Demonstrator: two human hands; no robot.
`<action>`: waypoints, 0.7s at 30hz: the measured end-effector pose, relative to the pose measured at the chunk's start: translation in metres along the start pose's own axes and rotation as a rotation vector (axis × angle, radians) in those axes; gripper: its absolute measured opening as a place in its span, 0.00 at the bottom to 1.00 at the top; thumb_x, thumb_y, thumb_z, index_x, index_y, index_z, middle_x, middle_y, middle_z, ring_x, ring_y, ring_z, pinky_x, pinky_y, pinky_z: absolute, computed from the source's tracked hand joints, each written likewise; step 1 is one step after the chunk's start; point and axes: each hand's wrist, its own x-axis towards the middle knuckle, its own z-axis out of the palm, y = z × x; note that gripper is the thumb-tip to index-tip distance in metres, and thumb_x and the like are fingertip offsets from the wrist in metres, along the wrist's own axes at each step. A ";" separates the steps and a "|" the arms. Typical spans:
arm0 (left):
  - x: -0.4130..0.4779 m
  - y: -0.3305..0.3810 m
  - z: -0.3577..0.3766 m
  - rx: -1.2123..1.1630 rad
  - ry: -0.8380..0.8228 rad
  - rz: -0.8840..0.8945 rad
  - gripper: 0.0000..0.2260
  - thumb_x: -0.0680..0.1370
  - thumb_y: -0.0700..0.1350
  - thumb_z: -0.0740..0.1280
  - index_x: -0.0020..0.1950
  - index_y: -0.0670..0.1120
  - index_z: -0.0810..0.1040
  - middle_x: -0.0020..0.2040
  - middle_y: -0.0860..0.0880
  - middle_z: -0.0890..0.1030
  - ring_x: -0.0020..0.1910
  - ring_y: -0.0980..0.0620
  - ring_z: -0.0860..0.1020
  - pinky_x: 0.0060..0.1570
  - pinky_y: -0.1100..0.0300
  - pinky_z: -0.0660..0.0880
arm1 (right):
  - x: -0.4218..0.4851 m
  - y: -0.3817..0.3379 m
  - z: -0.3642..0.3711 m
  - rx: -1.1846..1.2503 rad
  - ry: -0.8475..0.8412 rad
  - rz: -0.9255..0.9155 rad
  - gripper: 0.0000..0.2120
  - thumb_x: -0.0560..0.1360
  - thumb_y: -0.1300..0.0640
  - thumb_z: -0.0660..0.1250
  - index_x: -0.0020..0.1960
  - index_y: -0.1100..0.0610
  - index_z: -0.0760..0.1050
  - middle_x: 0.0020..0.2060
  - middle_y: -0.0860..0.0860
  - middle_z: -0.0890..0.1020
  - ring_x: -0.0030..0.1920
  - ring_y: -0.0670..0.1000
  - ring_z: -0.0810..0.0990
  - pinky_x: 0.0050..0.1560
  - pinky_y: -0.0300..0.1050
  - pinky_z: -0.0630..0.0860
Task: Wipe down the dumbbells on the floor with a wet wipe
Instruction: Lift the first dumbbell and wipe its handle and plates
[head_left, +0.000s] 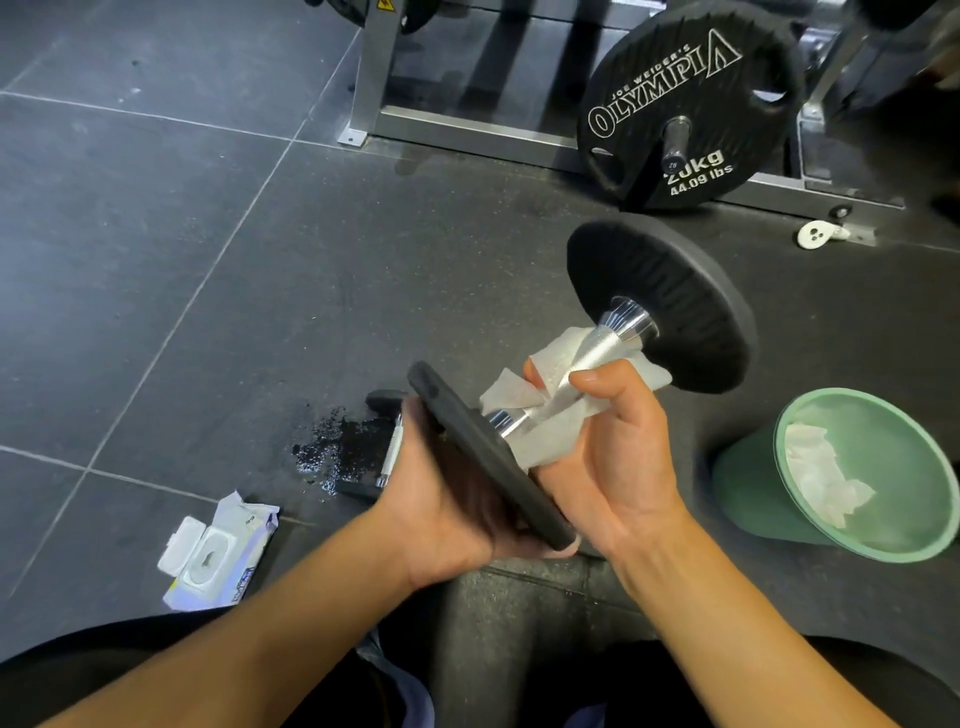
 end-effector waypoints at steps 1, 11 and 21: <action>0.001 0.001 0.003 0.010 -0.001 0.061 0.42 0.74 0.80 0.53 0.55 0.47 0.87 0.54 0.40 0.88 0.47 0.37 0.88 0.53 0.36 0.80 | 0.000 -0.001 0.001 -0.021 -0.018 0.002 0.11 0.66 0.58 0.67 0.48 0.57 0.72 0.41 0.54 0.75 0.47 0.55 0.76 0.57 0.54 0.74; 0.007 0.026 -0.008 1.460 -0.063 1.669 0.39 0.64 0.75 0.73 0.58 0.48 0.64 0.54 0.44 0.63 0.50 0.47 0.67 0.50 0.57 0.68 | 0.004 -0.001 -0.003 0.064 -0.047 0.073 0.12 0.69 0.56 0.67 0.50 0.58 0.71 0.45 0.58 0.73 0.48 0.59 0.77 0.60 0.60 0.70; -0.005 0.006 0.023 0.100 -0.076 0.372 0.34 0.76 0.73 0.59 0.44 0.45 0.89 0.41 0.47 0.87 0.39 0.51 0.87 0.38 0.59 0.83 | 0.001 -0.004 0.008 0.087 -0.070 -0.011 0.06 0.69 0.55 0.64 0.43 0.57 0.75 0.39 0.54 0.77 0.44 0.56 0.80 0.51 0.54 0.77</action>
